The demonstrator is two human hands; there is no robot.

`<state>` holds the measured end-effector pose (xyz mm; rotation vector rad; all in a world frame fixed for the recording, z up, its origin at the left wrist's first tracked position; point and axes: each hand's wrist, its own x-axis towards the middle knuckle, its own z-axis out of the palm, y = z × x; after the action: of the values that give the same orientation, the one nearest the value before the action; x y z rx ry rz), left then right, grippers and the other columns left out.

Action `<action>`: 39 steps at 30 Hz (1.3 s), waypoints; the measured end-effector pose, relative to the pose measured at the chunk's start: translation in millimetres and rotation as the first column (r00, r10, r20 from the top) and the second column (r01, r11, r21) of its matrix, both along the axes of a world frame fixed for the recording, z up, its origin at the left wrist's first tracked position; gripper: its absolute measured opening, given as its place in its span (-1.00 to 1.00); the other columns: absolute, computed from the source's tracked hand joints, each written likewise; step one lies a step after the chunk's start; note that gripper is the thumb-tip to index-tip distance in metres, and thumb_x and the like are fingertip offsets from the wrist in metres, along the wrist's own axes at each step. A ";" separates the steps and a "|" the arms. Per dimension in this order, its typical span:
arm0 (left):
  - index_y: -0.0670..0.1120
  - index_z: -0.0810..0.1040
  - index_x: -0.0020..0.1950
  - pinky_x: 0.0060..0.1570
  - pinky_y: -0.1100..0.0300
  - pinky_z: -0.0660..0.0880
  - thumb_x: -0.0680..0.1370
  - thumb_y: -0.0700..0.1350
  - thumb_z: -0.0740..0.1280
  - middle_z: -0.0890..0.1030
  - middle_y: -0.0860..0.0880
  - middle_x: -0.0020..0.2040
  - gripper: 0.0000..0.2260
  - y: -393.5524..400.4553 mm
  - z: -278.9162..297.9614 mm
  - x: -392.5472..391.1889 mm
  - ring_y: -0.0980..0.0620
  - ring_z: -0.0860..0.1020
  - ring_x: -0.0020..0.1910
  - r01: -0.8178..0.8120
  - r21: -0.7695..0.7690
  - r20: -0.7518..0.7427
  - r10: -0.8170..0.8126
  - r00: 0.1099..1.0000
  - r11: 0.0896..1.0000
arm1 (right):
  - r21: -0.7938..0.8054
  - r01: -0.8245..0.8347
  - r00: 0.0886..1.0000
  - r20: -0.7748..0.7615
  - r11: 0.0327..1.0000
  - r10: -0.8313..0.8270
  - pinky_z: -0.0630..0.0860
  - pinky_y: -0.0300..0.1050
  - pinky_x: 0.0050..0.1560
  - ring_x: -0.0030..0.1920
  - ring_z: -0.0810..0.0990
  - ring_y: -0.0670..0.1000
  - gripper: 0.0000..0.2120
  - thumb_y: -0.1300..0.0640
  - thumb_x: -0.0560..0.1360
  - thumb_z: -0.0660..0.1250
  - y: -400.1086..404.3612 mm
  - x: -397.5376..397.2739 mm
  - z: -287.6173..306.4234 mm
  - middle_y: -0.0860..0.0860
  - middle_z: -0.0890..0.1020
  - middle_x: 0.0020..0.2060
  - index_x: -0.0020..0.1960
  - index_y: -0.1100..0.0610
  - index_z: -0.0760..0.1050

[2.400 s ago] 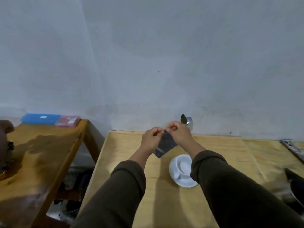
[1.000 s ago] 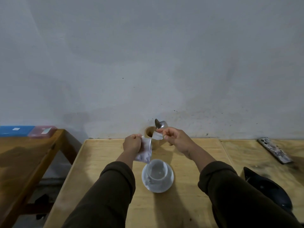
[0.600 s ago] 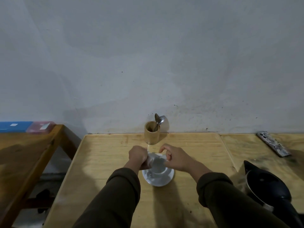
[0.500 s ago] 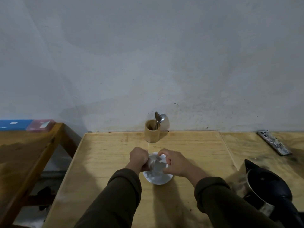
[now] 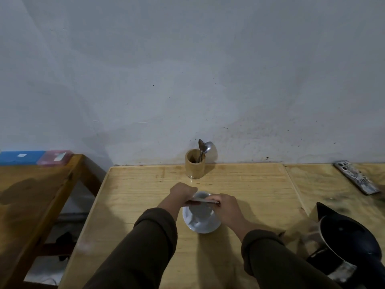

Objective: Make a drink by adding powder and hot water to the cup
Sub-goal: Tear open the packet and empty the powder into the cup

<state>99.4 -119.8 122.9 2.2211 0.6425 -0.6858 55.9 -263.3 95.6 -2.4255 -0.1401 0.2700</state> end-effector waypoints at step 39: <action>-0.17 0.51 0.26 -0.19 0.12 0.48 0.63 0.14 -0.01 0.56 -0.20 -0.20 -0.50 1.2 -16.7 -12.9 -0.07 0.52 -0.25 -0.226 -0.525 0.034 0.286 0.958 0.820 | 0.069 0.084 0.996 0.024 0.994 -0.085 0.24 -0.31 -0.44 -0.48 0.23 -0.15 -0.51 0.23 0.40 0.42 0.6 7.4 -4.2 -0.10 0.28 -0.55 -0.51 -0.01 0.19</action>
<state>86.6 -118.6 106.3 1.6212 0.6013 -0.5147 63.3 -262.7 91.4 -2.3611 -0.0573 0.1917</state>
